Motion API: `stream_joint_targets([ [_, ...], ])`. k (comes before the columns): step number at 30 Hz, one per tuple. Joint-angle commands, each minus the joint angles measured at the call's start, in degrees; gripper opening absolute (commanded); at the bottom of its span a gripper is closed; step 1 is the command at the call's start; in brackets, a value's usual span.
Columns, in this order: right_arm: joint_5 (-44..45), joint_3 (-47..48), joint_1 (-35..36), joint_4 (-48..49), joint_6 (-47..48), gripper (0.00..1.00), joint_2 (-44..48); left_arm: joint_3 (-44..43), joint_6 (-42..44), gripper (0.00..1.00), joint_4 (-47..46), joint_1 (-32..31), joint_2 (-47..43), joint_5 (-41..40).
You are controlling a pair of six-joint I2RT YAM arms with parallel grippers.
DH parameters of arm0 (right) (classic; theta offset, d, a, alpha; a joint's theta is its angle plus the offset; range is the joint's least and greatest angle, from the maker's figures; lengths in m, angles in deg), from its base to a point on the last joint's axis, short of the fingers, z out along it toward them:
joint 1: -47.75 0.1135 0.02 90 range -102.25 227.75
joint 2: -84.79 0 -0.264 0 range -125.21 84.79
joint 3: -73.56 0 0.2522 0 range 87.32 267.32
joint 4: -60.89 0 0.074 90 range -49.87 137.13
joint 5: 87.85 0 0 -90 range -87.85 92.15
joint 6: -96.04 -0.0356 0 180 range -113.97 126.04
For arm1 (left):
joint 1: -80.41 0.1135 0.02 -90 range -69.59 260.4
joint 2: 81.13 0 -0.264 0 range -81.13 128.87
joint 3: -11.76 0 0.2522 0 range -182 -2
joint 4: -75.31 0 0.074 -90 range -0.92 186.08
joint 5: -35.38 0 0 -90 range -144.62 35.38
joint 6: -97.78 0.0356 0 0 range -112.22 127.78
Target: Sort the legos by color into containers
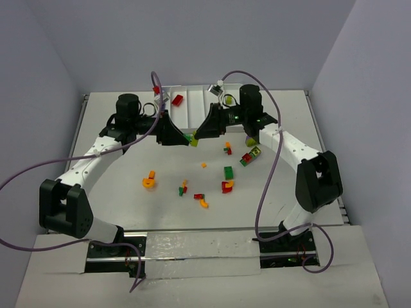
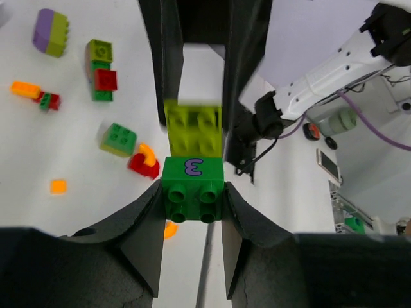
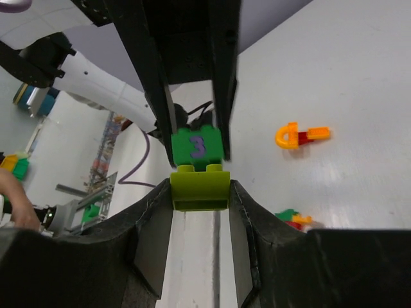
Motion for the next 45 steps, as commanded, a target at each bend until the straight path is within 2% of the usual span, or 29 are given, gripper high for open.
stream_joint_targets([
  [1, 1.59, 6.95, -9.02, -7.72, 6.47, 0.00, -1.91, -2.36, 12.30, 0.00, 12.04, 6.09, -0.44, -0.99],
  [2, 3.39, 9.77, -12.14, -10.31, 8.46, 0.00, -3.17, -2.78, 15.55, 0.00, 15.47, 7.47, -0.50, -1.65],
  [6, 9.06, 18.78, -16.66, -23.48, 17.72, 0.00, -9.70, -4.22, 22.60, 0.00, 21.15, 11.20, -0.35, -4.82],
  [8, 23.77, 28.59, -17.73, -28.51, 20.43, 0.00, -16.86, -4.15, 23.54, 0.00, 21.45, 11.71, -0.87, -10.46],
  [10, 39.19, 31.86, -17.85, -27.71, 20.54, 0.00, -20.92, -3.62, 20.90, 0.00, 18.57, 11.80, -1.41, -15.14],
  [11, 41.85, 33.03, -17.85, -27.11, 20.69, 0.00, -22.30, -3.58, 20.02, 0.00, 17.89, 11.80, -1.55, -17.20],
  [12, 42.57, 34.33, -17.84, -26.90, 20.73, 0.00, -23.95, -3.87, 19.23, 0.00, 17.74, 11.79, -1.38, -19.07],
  [13, 46.95, 35.87, -17.76, -25.71, 20.98, 0.00, -25.90, -4.44, 18.17, 0.00, 16.88, 11.71, -0.79, -21.41],
  [16, 53.93, 50.61, -17.46, -29.71, 20.36, 0.00, -37.80, -8.08, 12.48, 0.00, 16.04, 11.71, 1.54, -32.06],
  [19, 58.06, 58.36, -17.14, -31.49, 19.54, 0.00, -43.59, -9.00, 10.22, 0.00, 14.64, 11.49, 2.15, -37.08],
  [23, 63.72, 57.18, -15.72, -26.58, 21.17, 0.04, -45.94, -7.94, 9.50, 0.00, 11.30, 10.21, 2.07, -41.76],
  [25, 66.40, 57.28, -15.04, -25.65, 22.76, 0.10, -46.77, -8.47, 9.72, 0.00, 11.20, 9.16, 3.01, -44.46],
  [28, 68.31, 58.27, -14.34, -25.24, 23.41, 0.28, -48.02, -9.11, 10.14, 0.00, 9.69, 7.13, 3.94, -46.96],
  [30, 67.28, 58.05, -14.25, -23.95, 23.39, 0.53, -48.35, -9.52, 10.84, 0.00, 7.96, 5.13, 4.64, -48.78],
  [31, 67.25, 57.70, -14.17, -23.63, 23.22, 0.59, -48.29, -9.91, 11.30, 0.00, 7.56, 4.50, 5.28, -49.87],
  [32, 67.19, 57.51, -13.99, -22.92, 22.92, 0.74, -48.17, -10.74, 11.78, 0.00, 6.50, 2.92, 6.21, -51.30],
  [34, 67.06, 58.00, -13.79, -22.54, 22.60, 0.90, -48.08, -12.76, 11.96, 0.00, 4.41, 0.77, 9.01, -54.31],
  [37, 67.27, 57.96, -13.46, -22.72, 22.09, 1.00, -46.51, -17.16, 10.97, 0.00, 0.78, -0.67, 14.08, -56.68],
  [40, 66.64, 56.08, -13.51, -23.60, 21.44, 1.00, -43.35, -25.53, 9.41, 0.01, -1.73, -1.22, 22.20, -57.04],
  [45, 64.17, 46.90, -13.92, -24.88, 20.68, 1.00, -33.33, -43.62, 6.06, 0.03, -1.64, -2.55, 37.63, -56.34],
])
